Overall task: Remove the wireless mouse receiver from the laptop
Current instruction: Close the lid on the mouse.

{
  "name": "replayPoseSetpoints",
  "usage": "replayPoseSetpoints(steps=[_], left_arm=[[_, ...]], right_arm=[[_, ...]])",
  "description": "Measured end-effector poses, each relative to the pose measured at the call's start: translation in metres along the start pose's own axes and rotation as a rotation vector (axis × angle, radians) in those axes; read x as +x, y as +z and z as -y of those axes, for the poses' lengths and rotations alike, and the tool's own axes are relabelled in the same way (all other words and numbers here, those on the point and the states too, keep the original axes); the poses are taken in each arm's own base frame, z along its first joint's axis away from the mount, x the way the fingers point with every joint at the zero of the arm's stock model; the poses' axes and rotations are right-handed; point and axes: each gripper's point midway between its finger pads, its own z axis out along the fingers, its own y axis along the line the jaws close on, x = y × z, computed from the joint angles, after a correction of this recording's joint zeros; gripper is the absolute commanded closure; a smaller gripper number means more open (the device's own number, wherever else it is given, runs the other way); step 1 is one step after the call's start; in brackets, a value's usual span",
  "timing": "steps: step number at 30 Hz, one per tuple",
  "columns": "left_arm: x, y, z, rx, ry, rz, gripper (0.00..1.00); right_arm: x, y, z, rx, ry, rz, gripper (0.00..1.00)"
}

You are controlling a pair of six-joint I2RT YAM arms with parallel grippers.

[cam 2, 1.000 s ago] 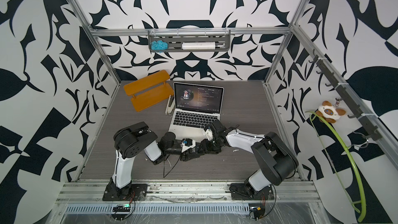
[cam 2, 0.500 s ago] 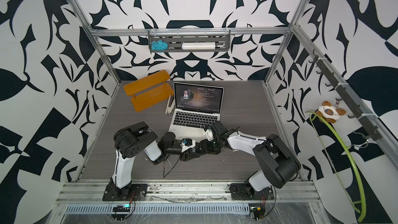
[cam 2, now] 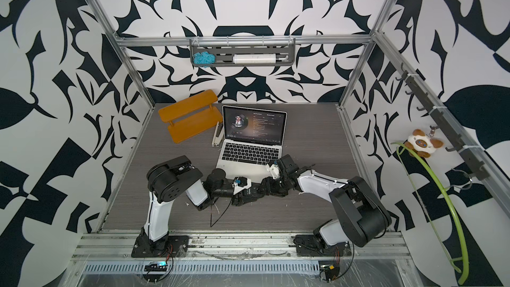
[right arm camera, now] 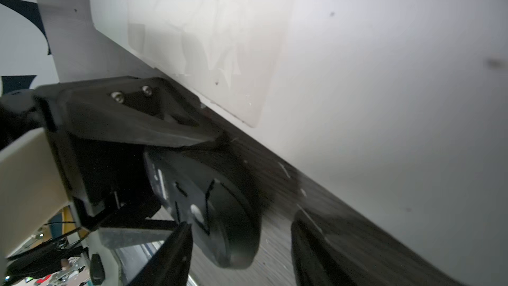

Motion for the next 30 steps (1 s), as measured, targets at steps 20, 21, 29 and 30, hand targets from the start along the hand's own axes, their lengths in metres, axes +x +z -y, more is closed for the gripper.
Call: replayPoseSetpoints(steps=[20, 21, 29, 30], left_arm=[[0.0, 0.004, -0.001, 0.01, 0.001, -0.012, 0.93], [0.0, 0.004, -0.001, 0.01, 0.001, -0.013, 0.93], [0.001, 0.004, -0.001, 0.011, 0.0, -0.017, 0.94], [0.001, 0.004, -0.001, 0.011, -0.001, -0.017, 0.94]], right_arm=[[-0.002, 0.011, -0.009, -0.008, -0.023, -0.068, 0.54], [-0.001, 0.012, -0.009, -0.006, -0.021, -0.072, 0.54], [0.0, 0.016, -0.008, -0.011, -0.018, -0.083, 0.53], [0.0, 0.017, -0.008, -0.016, -0.019, -0.083, 0.52]])
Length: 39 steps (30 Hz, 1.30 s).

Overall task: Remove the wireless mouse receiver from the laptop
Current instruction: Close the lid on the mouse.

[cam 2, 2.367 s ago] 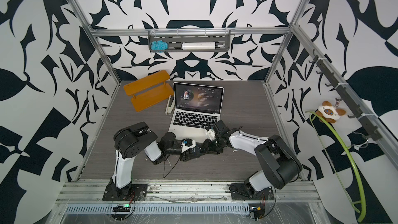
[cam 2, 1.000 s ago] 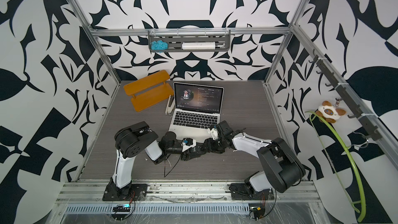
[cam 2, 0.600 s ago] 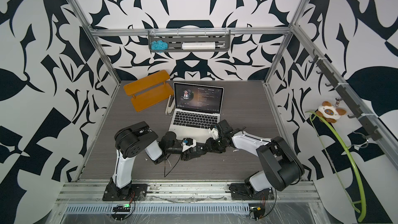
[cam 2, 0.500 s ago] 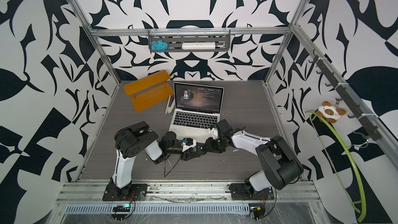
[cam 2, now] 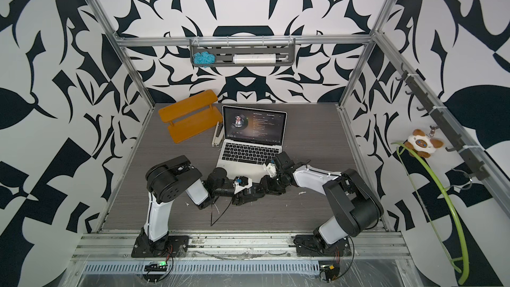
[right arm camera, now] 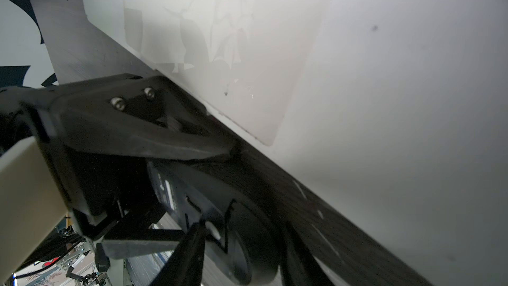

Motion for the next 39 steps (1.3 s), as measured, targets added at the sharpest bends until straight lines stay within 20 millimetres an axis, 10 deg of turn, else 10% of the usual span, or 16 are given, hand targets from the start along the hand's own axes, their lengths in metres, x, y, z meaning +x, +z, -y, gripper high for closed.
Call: replayPoseSetpoints(steps=[21, 32, 39], left_arm=[[-0.003, -0.002, -0.001, -0.002, -0.006, 0.002, 0.94], [-0.003, -0.008, 0.006, 0.008, -0.077, -0.08, 0.94], [-0.004, -0.024, 0.018, 0.015, -0.144, -0.146, 0.94]], right_arm=[[-0.006, -0.005, -0.013, -0.141, 0.009, 0.073, 0.32], [0.004, -0.037, 0.02, -0.017, 0.112, 0.168, 0.3], [0.008, -0.052, -0.006, -0.169, 0.095, 0.211, 0.24]])
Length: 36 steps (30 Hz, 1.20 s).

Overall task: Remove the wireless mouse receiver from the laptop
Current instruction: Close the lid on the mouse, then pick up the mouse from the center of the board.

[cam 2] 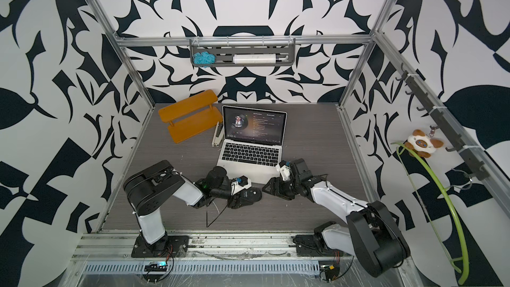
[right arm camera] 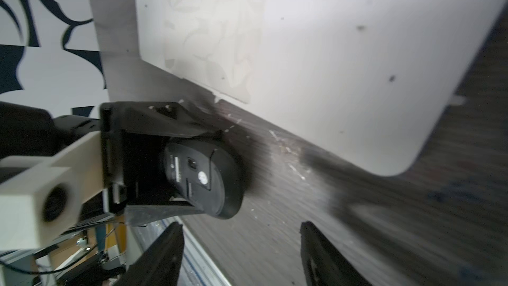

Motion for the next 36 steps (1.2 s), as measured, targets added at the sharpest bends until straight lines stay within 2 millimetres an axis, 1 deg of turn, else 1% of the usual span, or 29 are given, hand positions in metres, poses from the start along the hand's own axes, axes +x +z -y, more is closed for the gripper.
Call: replayPoseSetpoints(steps=[1, 2, 4, 7, 11, 15, 19, 25, 31, 34, 36], left_arm=[[0.001, -0.003, 0.002, 0.0, -0.013, -0.014, 0.94], [0.001, -0.006, 0.004, -0.001, -0.022, -0.026, 0.94], [-0.003, -0.011, 0.006, -0.004, -0.029, -0.035, 0.94], [-0.015, -0.02, 0.009, -0.01, -0.022, -0.029, 0.94], [-0.032, -0.032, 0.013, -0.023, 0.0, -0.01, 0.93], [-0.047, -0.042, 0.016, -0.037, 0.029, 0.012, 0.93], [-0.053, -0.048, 0.02, -0.039, 0.041, 0.017, 0.93], [-0.05, -0.049, 0.022, -0.034, 0.033, 0.0, 0.93], [-0.051, -0.05, 0.022, -0.034, 0.031, 0.001, 0.92], [-0.055, -0.052, 0.022, -0.037, 0.04, 0.011, 0.92], [-0.058, -0.053, 0.023, -0.04, 0.047, 0.021, 0.92]], right_arm=[[-0.001, -0.001, -0.006, -0.028, -0.005, 0.003, 0.2], [-0.002, -0.002, -0.012, -0.057, -0.012, 0.004, 0.18], [-0.003, -0.003, -0.021, -0.098, -0.019, 0.005, 0.17], [-0.005, -0.004, -0.03, -0.147, -0.019, 0.001, 0.14], [-0.005, -0.004, -0.039, -0.206, -0.012, -0.001, 0.12], [-0.001, 0.001, -0.045, -0.246, -0.002, -0.023, 0.12], [0.008, 0.011, -0.057, -0.282, -0.021, -0.067, 0.14], [0.016, 0.022, -0.072, -0.322, -0.041, -0.105, 0.18], [0.01, 0.03, -0.08, -0.359, -0.032, -0.101, 0.25], [0.006, 0.032, -0.086, -0.387, -0.029, -0.094, 0.29], [0.006, 0.035, -0.088, -0.399, -0.029, -0.097, 0.35]])
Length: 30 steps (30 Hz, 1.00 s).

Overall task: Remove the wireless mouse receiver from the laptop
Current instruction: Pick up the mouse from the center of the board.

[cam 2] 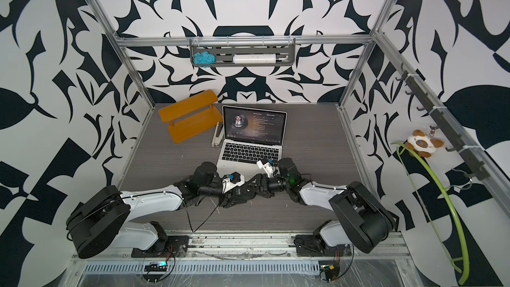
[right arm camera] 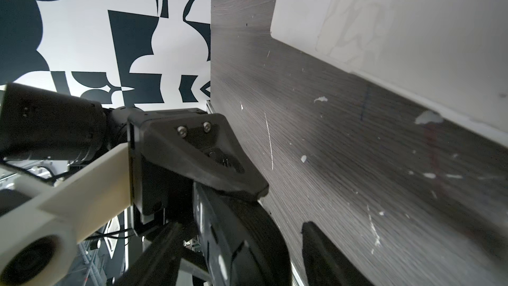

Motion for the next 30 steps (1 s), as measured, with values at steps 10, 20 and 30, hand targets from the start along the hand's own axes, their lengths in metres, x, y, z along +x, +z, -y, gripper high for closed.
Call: replayPoseSetpoints(steps=[10, 20, 30], left_arm=[[0.001, -0.001, 0.0, -0.004, -0.005, -0.001, 0.88], [0.003, -0.001, -0.001, -0.011, -0.034, 0.004, 0.01], [-0.039, -0.048, -0.049, -0.161, -0.426, 0.198, 0.01]], right_arm=[[0.005, 0.011, -0.005, -0.038, -0.003, -0.031, 0.77], [0.004, 0.013, -0.004, -0.039, 0.014, -0.027, 0.98], [-0.042, -0.031, -0.006, 0.0, -0.022, 0.158, 1.0]])
